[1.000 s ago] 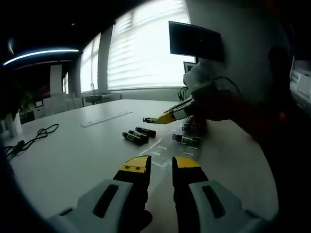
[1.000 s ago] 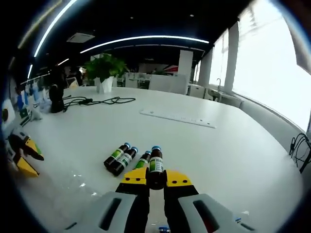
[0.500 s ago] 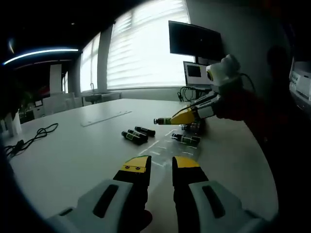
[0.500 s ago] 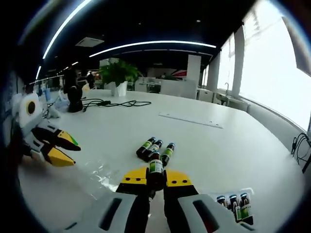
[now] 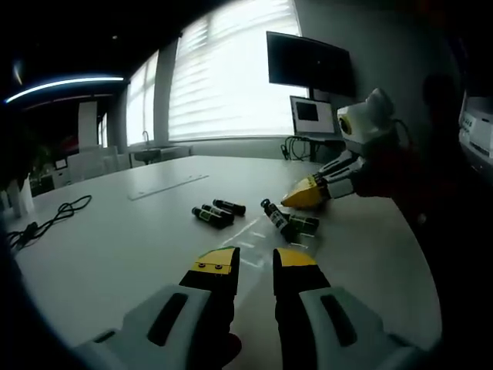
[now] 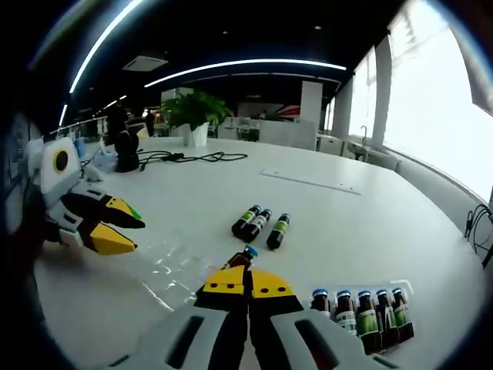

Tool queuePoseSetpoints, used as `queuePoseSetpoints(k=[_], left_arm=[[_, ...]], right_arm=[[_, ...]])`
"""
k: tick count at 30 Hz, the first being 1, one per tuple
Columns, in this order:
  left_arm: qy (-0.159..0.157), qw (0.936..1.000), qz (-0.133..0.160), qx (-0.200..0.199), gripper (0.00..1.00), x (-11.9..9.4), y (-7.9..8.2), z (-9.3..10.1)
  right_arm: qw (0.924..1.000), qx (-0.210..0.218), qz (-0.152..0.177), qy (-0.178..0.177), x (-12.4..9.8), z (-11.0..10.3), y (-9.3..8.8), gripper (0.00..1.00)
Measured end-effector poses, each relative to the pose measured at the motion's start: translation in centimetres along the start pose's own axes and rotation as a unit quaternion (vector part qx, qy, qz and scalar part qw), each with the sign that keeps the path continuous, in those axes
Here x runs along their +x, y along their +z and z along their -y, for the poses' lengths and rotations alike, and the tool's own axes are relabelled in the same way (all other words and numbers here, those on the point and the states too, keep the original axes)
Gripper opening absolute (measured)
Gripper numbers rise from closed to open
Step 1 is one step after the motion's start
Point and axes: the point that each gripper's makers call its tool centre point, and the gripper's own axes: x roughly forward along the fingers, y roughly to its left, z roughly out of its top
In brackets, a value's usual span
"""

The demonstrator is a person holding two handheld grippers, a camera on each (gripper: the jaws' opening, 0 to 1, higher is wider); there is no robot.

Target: Grip medicine bottles put into box

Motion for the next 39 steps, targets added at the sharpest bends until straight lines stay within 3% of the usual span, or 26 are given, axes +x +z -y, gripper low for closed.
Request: queuePoseSetpoints(k=[5, 8, 10, 12, 16, 26, 39], left_arm=[[0.001, 1.0, 0.0, 0.001, 0.12, 0.0, 0.0, 0.0], [0.001, 1.0, 0.001, 0.002, 0.12, 0.0, 0.1, 0.0], [0.002, 1.0, 0.001, 0.003, 0.12, -0.1, 0.1, 0.0], [0.001, 1.0, 0.003, 0.003, 0.12, -0.1, 0.2, 0.0], [0.0, 1.0, 0.006, 0.005, 0.12, -0.2, 0.4, 0.2], [-0.003, 1.0, 0.006, 0.005, 0.12, -0.2, 0.4, 0.5], [-0.009, 0.9999, 0.012, 0.008, 0.12, -0.3, 0.8, 1.0]], right_arm=[[0.9998, -0.007, 0.018, -0.011, 0.4, 0.3, 0.7, 0.0], [0.9999, 0.006, 0.01, -0.009, 0.7, -0.7, 0.5, 0.07], [1.0, 0.003, 0.002, -0.005, 0.8, -1.6, 0.1, 0.11], [0.9996, -0.018, 0.001, -0.024, 0.8, -1.6, -0.1, 0.13], [0.9991, -0.002, 0.005, -0.042, 0.7, -1.6, 0.0, 0.13], [0.9967, -0.01, -0.01, -0.08, 1.3, -1.5, -0.2, 0.13], [0.9958, 0.002, -0.01, -0.091, 1.5, -1.7, -0.2, 0.07]])
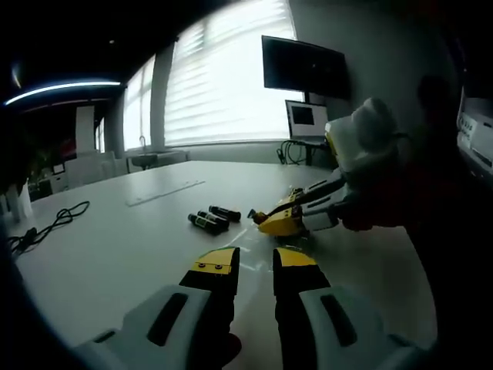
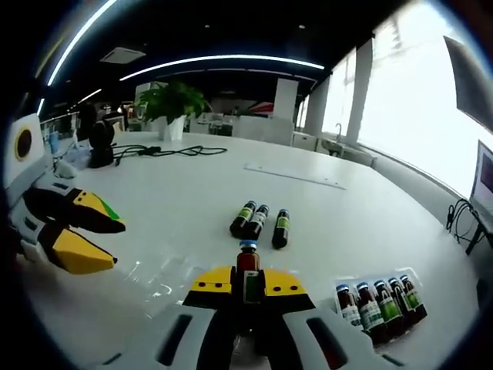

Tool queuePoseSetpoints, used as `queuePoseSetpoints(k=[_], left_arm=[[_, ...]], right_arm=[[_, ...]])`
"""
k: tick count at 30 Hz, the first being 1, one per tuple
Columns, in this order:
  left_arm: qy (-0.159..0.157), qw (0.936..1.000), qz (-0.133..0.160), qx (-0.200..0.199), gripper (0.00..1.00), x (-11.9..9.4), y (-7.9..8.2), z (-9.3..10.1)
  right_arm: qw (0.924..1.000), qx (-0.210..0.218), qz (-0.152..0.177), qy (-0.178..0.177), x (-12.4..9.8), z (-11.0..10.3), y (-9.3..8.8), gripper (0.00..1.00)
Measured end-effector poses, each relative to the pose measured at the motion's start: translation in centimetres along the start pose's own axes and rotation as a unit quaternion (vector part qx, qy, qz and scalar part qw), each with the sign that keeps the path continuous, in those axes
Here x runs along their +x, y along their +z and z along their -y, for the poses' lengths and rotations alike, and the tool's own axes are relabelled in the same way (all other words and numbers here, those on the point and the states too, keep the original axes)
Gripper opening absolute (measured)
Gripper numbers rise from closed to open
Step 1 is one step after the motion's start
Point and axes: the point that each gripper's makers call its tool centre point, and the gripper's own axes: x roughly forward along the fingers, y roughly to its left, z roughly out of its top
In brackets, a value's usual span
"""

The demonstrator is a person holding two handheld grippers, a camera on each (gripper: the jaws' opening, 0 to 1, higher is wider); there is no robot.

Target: Grip medicine bottles put into box

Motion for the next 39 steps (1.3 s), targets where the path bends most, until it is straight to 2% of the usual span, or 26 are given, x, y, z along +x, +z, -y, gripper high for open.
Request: queuePoseSetpoints(k=[7, 14, 19, 27, 35, 39], left_arm=[[0.001, 1.0, -0.001, -0.001, 0.12, 0.0, -0.1, 0.0], [0.003, 0.9999, -0.005, -0.008, 0.12, 0.1, -0.5, -0.3], [-0.003, 0.9999, 0.003, -0.013, 0.12, 0.1, 0.0, -0.1], [-0.007, 0.9997, 0.009, -0.021, 0.12, 0.0, 0.2, 0.0], [-0.009, 0.9996, 0.01, -0.023, 0.12, 0.0, 0.3, 0.0], [-0.007, 0.9997, 0.01, -0.023, 0.12, 0.0, 0.2, 0.0]], right_arm=[[0.9996, 0.017, 0.023, 0.001, -0.8, 0.3, 1.1, 0.07], [0.9981, 0.047, 0.037, 0.014, -3.0, 0.9, 2.5, 0.07], [0.9989, 0.045, 0.005, 0.016, -3.4, 0.7, 1.1, 0.07], [0.9981, 0.057, -0.017, 0.015, -2.6, -0.2, 0.1, 0.07], [0.9983, 0.048, -0.033, 0.008, -2.2, -0.4, -0.8, 0.08], [0.9987, 0.039, -0.03, 0.006, -2.3, -0.3, -0.8, 0.08]])
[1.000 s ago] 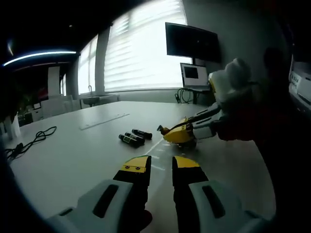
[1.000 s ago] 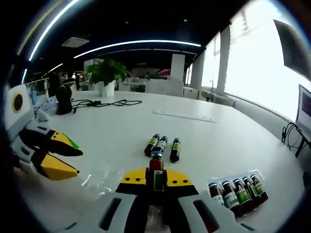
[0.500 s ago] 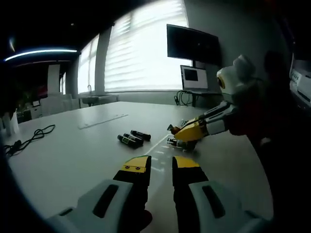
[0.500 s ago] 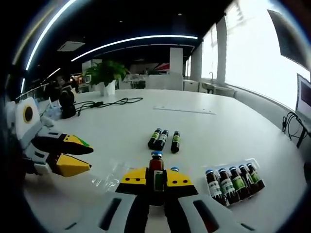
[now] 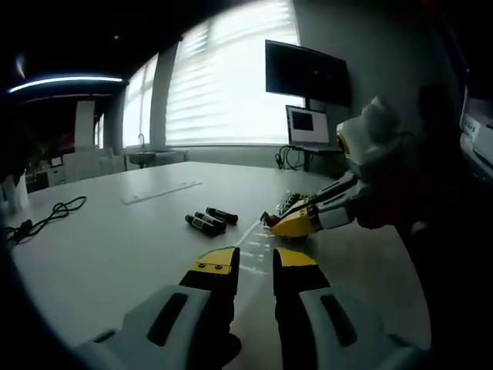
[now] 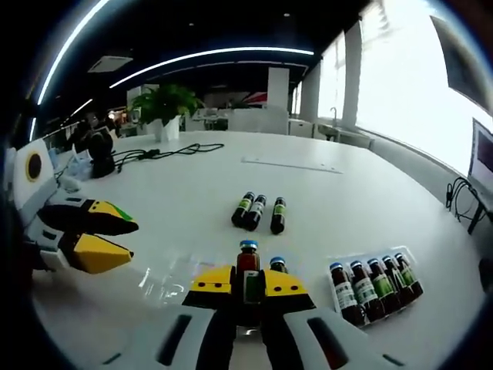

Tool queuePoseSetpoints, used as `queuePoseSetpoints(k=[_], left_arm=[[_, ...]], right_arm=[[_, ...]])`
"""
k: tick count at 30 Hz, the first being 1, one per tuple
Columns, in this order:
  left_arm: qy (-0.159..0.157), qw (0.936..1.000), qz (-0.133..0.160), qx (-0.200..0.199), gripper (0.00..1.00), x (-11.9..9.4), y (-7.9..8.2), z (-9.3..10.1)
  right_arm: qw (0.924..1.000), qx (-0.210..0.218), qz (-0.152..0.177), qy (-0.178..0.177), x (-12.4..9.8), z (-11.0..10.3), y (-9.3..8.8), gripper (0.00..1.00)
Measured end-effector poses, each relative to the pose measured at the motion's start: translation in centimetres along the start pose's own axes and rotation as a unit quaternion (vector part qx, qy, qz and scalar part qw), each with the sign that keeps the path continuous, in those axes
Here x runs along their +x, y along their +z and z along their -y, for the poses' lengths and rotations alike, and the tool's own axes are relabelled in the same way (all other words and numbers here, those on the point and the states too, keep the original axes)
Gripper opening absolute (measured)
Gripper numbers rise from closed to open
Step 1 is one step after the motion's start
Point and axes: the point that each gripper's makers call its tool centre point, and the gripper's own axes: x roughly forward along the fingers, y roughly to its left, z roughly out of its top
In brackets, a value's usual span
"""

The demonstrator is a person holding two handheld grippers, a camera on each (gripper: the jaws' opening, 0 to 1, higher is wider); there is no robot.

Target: Grip medicine bottles put into box

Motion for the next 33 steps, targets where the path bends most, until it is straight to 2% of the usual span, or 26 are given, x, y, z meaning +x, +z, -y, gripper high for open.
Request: queuePoseSetpoints(k=[7, 10, 12, 13, 15, 17, 18, 20, 26, 33], left_arm=[[0.0, 1.0, -0.002, 0.002, 0.12, 0.1, -0.1, 0.1], [0.001, 1.0, -0.002, 0.004, 0.12, 0.1, -0.1, 0.2], [0.002, 1.0, -0.002, 0.005, 0.12, 0.1, 0.0, 0.2], [0.003, 1.0, -0.002, 0.006, 0.12, 0.0, 0.0, 0.1], [0.004, 1.0, -0.001, 0.006, 0.12, 0.0, 0.0, 0.1], [0.004, 1.0, -0.002, 0.008, 0.12, 0.0, 0.0, 0.1], [0.003, 1.0, -0.002, 0.009, 0.12, 0.0, -0.1, 0.1], [0.002, 0.9999, -0.005, 0.011, 0.12, 0.1, -0.2, 0.2], [0.001, 0.9999, -0.005, 0.015, 0.12, 0.2, -0.2, 0.2], [0.005, 0.9998, -0.008, 0.015, 0.12, 0.2, -0.4, -0.1]], right_arm=[[1.0, -0.003, 0.006, 0.003, -0.3, 0.1, 0.1, 0.1], [0.9991, 0.0, 0.041, 0.013, -0.9, 0.6, 1.9, 0.08], [0.9987, -0.009, 0.047, 0.014, -1.4, 1.6, 2.6, 0.04], [0.9982, -0.026, 0.047, 0.027, -1.4, 1.6, 2.7, 0.02], [0.9974, -0.021, 0.024, 0.065, -1.7, 1.4, 2.1, 0.0], [0.993, -0.033, 0.01, 0.113, -2.0, 0.5, 1.5, 0.0], [0.9921, -0.03, 0.004, 0.122, -2.1, 0.3, 1.2, 0.0], [0.9905, -0.063, -0.014, 0.121, -1.9, 0.4, 0.3, 0.01], [0.9899, -0.073, -0.015, 0.12, -1.7, -0.1, 0.1, 0.02], [0.9903, -0.086, -0.025, 0.106, -1.4, 0.2, -0.1, 0.02]])
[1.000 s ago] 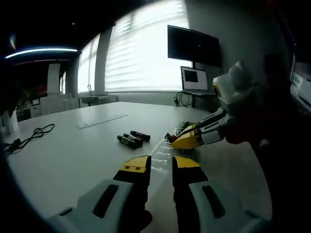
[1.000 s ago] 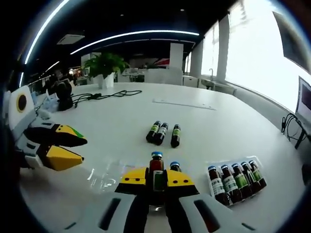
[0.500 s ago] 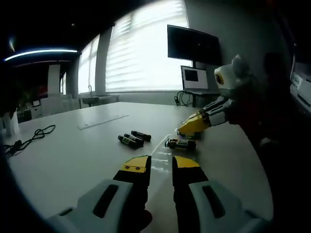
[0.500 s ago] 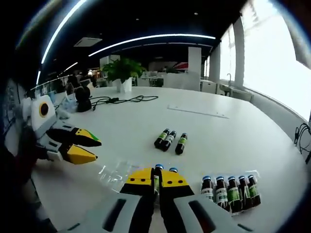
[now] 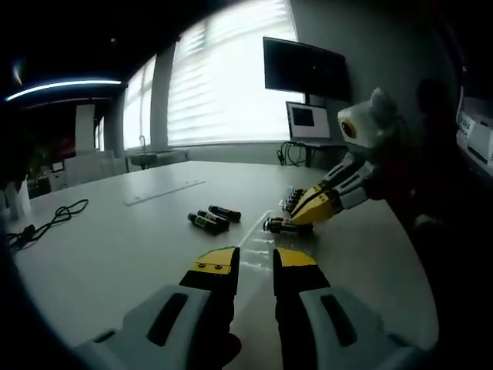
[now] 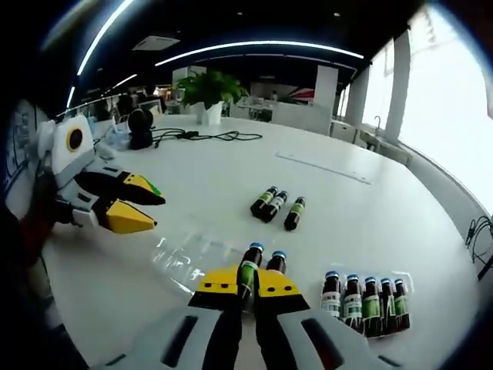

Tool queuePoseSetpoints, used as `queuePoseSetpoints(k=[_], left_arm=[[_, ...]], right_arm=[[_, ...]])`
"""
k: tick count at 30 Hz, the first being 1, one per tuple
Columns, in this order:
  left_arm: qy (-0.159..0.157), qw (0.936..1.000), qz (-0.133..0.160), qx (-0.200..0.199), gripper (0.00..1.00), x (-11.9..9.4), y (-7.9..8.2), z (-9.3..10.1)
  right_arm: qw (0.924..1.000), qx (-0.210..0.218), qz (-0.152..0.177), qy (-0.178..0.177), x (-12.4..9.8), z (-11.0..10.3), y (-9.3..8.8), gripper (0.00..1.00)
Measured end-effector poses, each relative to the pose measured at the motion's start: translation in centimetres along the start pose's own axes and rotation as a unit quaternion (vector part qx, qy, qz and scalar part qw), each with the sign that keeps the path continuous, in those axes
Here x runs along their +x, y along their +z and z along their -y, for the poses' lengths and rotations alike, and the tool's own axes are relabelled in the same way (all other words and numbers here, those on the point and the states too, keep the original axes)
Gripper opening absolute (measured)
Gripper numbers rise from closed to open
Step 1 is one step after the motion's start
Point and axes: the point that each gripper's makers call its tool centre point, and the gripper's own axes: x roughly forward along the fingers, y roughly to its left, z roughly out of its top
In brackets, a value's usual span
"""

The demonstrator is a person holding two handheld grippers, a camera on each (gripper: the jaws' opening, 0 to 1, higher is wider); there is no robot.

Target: Grip medicine bottles put into box

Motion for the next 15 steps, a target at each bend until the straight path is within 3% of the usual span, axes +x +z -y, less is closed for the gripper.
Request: queuePoseSetpoints(k=[15], left_arm=[[0.0, 1.0, -0.001, -0.001, 0.12, 0.05, -0.01, -0.03]], right_arm=[[0.9996, -0.003, -0.021, 0.019, 0.45, -0.16, -0.24, 0.01]])
